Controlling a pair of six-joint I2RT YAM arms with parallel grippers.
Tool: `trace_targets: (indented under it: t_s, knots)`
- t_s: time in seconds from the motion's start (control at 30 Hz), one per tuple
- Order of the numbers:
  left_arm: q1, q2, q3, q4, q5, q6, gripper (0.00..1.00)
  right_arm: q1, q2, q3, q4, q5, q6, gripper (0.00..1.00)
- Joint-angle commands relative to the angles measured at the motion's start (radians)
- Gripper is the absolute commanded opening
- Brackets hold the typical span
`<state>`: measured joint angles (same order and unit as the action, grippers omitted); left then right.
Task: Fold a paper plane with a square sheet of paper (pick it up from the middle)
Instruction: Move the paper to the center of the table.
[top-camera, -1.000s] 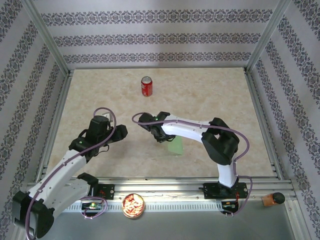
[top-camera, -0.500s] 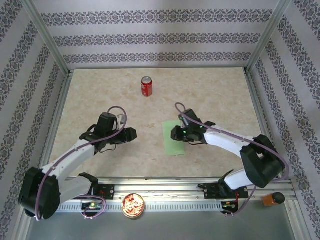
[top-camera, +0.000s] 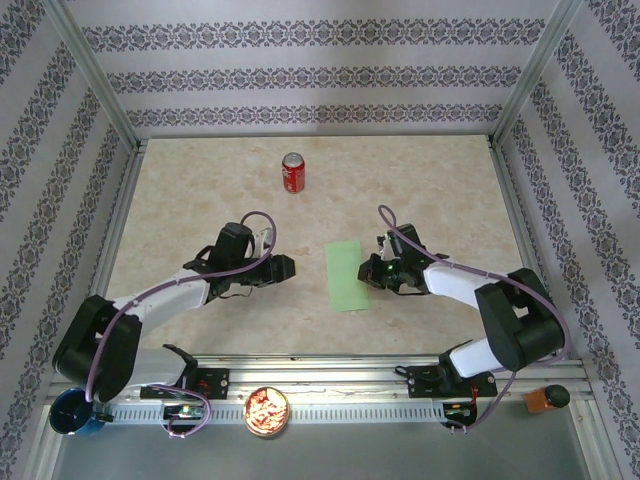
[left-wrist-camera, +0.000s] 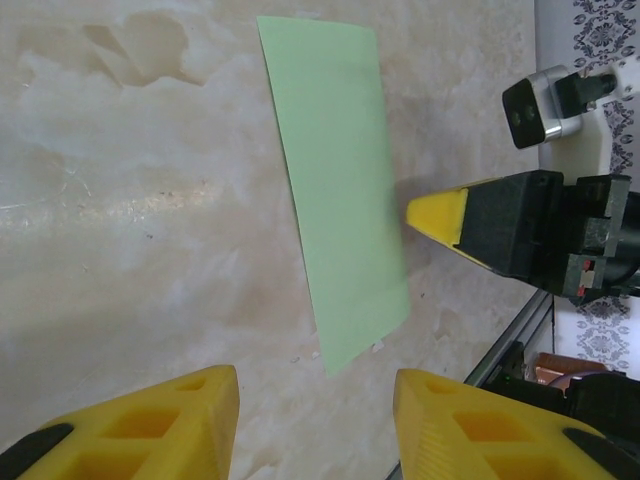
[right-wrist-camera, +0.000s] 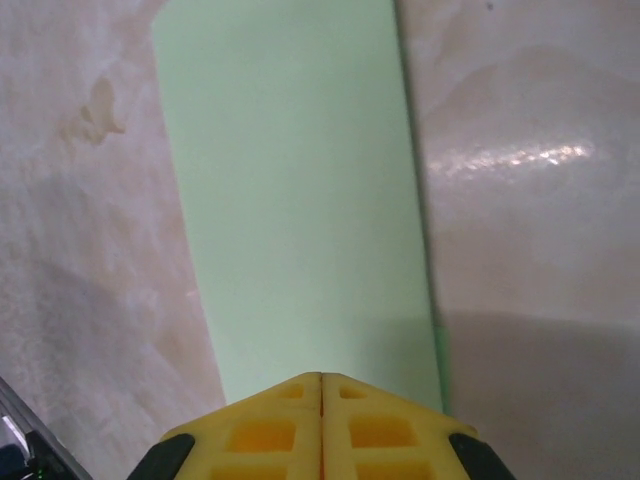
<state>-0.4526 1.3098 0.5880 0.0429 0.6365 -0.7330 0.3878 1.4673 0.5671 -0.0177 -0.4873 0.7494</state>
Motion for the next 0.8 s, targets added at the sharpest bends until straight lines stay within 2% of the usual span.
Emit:
trace_targets:
  t_s: [0.0,0.2,0.53,0.63,0.77]
  knots:
    - [-0.023,0.023,0.024,0.068,0.023,-0.03,0.44,-0.017,0.042,-0.015,-0.016,0.011,0.001,0.08]
    - [-0.065,0.094,0.052,0.102,0.02,-0.047,0.44,-0.004,0.077,-0.072,0.062,-0.006,0.063,0.08]
    - [-0.098,0.256,0.109,0.148,-0.016,-0.132,0.41,0.11,0.119,-0.044,0.117,0.045,0.173,0.09]
    - [-0.109,0.298,0.137,0.109,-0.048,-0.152,0.38,0.123,0.131,-0.044,0.144,0.044,0.196,0.09]
    - [-0.133,0.323,0.183,-0.024,-0.162,-0.147,0.36,0.14,0.134,-0.042,0.135,0.064,0.208,0.09]
